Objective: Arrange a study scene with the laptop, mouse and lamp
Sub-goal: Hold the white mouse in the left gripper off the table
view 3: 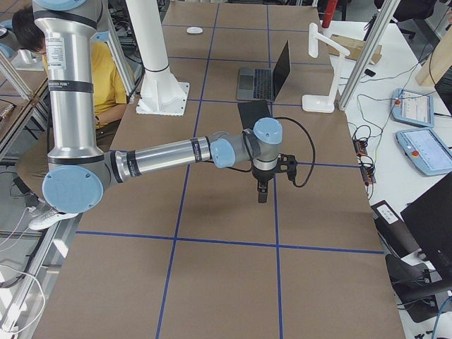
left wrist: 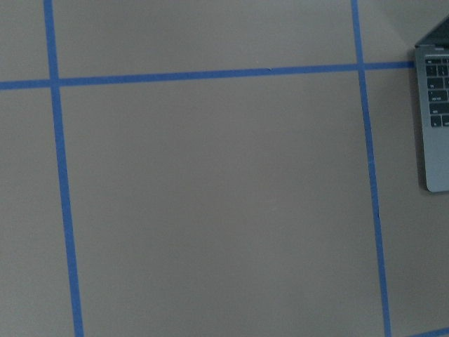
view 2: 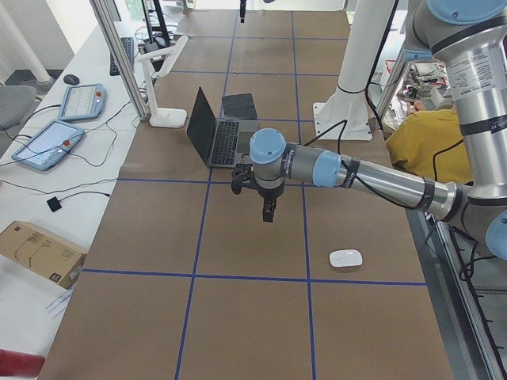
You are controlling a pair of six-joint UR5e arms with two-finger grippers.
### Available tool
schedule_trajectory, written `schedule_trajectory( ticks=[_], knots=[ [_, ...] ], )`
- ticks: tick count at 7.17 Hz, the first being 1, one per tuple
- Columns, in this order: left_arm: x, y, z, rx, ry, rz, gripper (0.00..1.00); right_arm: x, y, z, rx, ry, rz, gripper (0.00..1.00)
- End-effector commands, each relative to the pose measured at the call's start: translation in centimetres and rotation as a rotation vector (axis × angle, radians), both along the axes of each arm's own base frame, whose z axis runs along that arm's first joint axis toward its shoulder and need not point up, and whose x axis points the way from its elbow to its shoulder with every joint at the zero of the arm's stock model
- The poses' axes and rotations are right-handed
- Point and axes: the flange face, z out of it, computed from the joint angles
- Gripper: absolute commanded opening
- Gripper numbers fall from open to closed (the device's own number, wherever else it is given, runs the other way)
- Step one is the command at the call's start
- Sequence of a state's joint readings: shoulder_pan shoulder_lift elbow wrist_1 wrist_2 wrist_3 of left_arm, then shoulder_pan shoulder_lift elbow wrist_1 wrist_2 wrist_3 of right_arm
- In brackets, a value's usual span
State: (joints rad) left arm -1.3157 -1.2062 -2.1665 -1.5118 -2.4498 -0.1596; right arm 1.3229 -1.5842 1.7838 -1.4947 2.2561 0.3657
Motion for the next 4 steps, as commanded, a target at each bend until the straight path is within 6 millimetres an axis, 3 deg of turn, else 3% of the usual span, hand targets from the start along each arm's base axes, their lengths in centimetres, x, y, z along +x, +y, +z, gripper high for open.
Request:
schedule_trajectory(
  ticks=[1,2,4],
  knots=[
    [1.0,3.9,2.6,-0.059,-0.078,0.07,1.0,2.8,3.6,2.7,-0.024,-0.009,-0.006,1.0],
    [0.6,5.9,4.1,-0.064,-0.11,0.084,1.0,3.4,5.9,4.1,-0.042,0.0,-0.021,1.0],
    [-0.7,10.4,6.5,-0.071,-0.127,0.099,1.0,3.7,7.6,5.8,-0.032,0.009,-0.076,1.0]
  ],
)
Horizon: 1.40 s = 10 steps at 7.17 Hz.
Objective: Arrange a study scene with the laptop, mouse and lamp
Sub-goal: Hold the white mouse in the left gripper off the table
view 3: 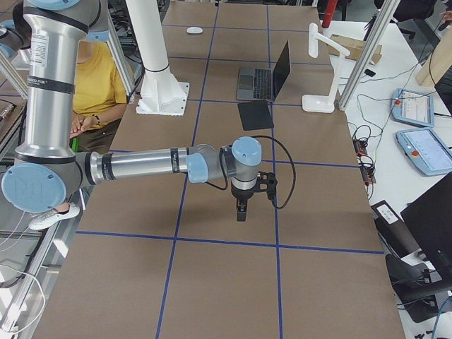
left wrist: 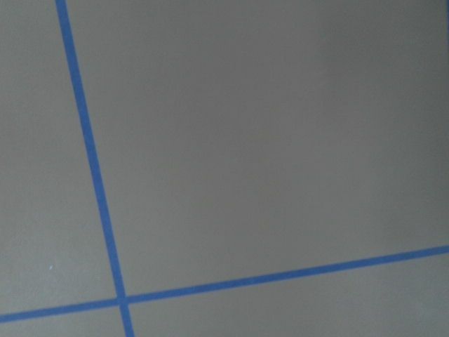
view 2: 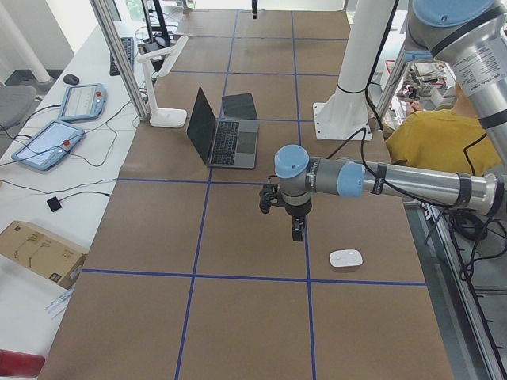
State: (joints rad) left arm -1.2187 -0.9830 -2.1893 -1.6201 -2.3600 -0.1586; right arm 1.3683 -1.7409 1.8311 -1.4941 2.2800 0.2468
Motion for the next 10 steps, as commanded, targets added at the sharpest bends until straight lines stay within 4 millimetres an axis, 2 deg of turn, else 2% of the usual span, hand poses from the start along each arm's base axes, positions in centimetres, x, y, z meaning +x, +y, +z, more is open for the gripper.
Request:
schedule_trajectory(
  ticks=[1,3,4,7,8,10],
  knots=[
    [-1.3,4.5,2.4,-0.037,-0.025,0.015,0.99,0.3,1.3,1.1,-0.002,0.004,-0.027,1.0],
    [-1.2,5.0,3.5,-0.077,-0.039,0.011,0.95,0.3,1.4,1.1,0.0,0.004,-0.027,1.0],
    [-0.9,5.3,4.7,-0.095,-0.056,0.03,0.95,0.4,1.4,0.9,0.003,0.003,-0.026,1.0],
    [-0.1,5.1,6.4,-0.109,-0.077,0.064,0.97,0.5,1.5,1.1,-0.001,0.005,-0.023,1.0],
    [0.6,4.3,6.7,-0.103,-0.076,0.077,0.99,0.5,1.5,1.1,-0.001,0.004,-0.023,1.0],
    [3.3,2.9,6.7,-0.101,-0.078,0.125,1.0,0.5,1.5,1.1,-0.001,0.004,-0.023,1.0]
  ],
)
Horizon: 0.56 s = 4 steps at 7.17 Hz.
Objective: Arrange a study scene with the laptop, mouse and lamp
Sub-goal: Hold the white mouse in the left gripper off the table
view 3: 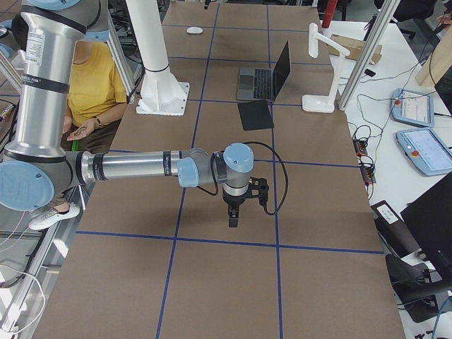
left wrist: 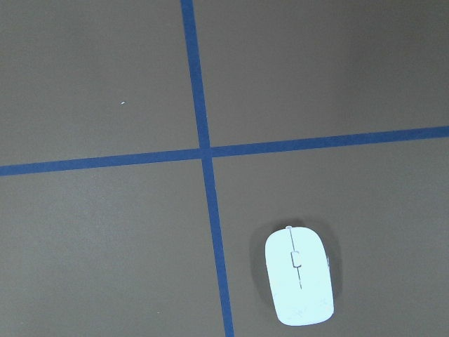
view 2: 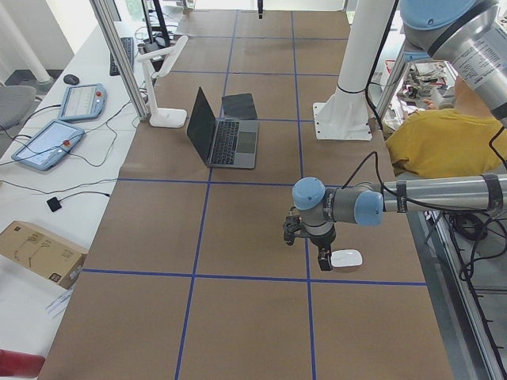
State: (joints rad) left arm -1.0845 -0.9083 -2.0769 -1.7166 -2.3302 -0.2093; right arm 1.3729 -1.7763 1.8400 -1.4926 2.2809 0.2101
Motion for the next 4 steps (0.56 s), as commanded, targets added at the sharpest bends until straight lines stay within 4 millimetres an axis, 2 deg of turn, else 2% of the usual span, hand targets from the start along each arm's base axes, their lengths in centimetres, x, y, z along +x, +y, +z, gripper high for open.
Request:
schedule_trajectory(
  ticks=[1,2,3,4],
  knots=[
    [4.1,-1.7,0.1,-0.015,-0.009,0.056,1.0,0.0,0.0,0.0,-0.001,0.001,0.0,1.0],
    [6.0,-1.7,0.1,-0.031,-0.019,0.086,1.0,0.0,0.0,0.1,0.001,0.004,0.0,1.0],
    [6.8,-1.3,0.5,-0.04,-0.027,0.104,1.0,0.1,0.1,0.1,0.0,0.008,0.0,1.0],
    [7.5,-0.8,2.7,-0.039,-0.023,0.097,1.0,0.1,0.1,0.2,0.0,0.009,0.0,1.0]
  ],
)
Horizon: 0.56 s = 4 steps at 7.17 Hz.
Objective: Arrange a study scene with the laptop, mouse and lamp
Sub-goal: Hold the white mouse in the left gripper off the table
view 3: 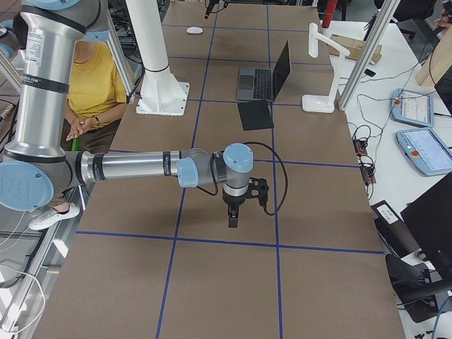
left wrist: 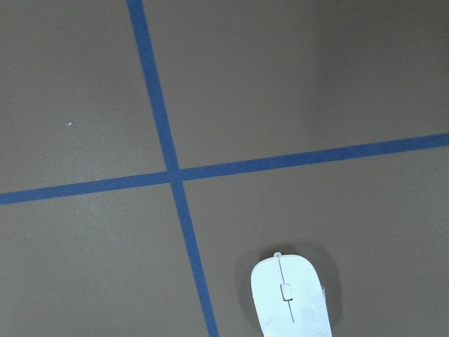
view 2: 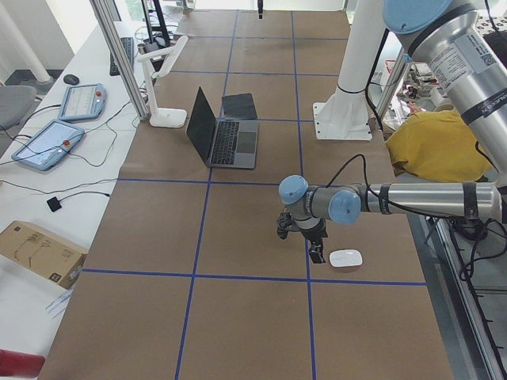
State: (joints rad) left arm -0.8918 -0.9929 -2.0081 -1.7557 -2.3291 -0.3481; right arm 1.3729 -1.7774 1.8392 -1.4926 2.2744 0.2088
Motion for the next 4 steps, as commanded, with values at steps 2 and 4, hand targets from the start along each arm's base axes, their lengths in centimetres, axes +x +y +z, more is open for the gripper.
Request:
schedule_trajectory(
  ticks=[2,4],
  knots=[
    [2.0,1.5,4.2,-0.032,0.015,-0.108,1.0,0.0,0.0,0.0,0.0,0.003,0.0,1.0],
    [3.9,2.8,3.5,-0.085,0.006,-0.146,1.0,0.2,0.0,0.0,0.004,0.003,0.002,1.0]
  ],
)
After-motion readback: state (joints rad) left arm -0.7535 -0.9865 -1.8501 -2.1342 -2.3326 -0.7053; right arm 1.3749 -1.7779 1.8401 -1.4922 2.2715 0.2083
